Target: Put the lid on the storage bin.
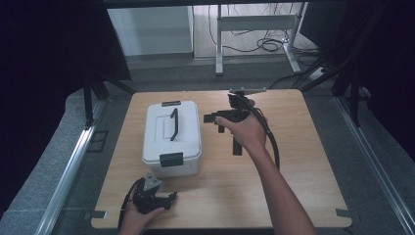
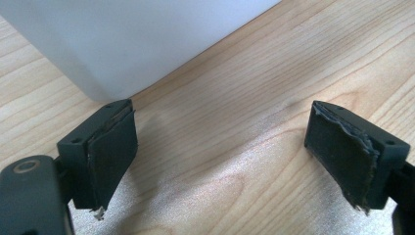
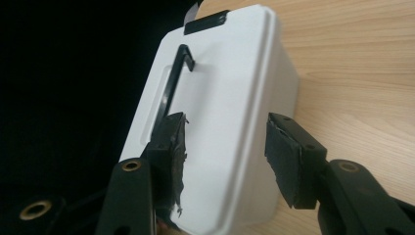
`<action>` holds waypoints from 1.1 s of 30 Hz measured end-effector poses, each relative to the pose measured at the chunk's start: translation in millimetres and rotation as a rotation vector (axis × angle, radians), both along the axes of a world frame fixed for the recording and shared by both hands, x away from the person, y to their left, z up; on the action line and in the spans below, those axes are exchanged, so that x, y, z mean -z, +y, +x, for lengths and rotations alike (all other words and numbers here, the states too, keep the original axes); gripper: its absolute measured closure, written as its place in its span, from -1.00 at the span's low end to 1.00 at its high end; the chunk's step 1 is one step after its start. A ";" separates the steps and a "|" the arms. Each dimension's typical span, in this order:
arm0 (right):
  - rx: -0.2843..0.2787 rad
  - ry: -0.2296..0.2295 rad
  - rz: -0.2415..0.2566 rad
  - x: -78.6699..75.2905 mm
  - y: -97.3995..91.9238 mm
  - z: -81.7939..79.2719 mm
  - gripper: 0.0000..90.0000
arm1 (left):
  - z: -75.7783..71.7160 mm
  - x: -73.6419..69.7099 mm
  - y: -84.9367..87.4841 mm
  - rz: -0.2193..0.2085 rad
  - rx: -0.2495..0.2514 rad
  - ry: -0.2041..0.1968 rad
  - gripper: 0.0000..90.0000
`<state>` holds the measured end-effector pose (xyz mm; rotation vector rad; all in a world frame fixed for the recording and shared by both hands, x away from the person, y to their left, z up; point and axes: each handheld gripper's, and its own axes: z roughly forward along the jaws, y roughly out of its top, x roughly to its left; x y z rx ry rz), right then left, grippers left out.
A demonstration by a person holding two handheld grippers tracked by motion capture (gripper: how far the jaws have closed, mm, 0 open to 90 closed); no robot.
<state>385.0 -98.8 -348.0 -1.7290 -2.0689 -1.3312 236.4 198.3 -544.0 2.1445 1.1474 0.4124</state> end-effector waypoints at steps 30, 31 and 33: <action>0.088 -0.023 0.078 101.7 -121.5 -67.1 -0.06 | 0.0 0.2 -0.1 -0.003 -0.001 -0.002 -0.73; 0.091 -0.028 0.084 100.1 -121.6 -67.5 -0.06 | 0.0 0.2 -0.1 -0.003 -0.001 -0.002 -0.73; 0.087 -0.039 0.092 97.6 -121.5 -68.2 -0.08 | 0.0 0.2 -0.1 -0.003 -0.001 -0.002 -0.73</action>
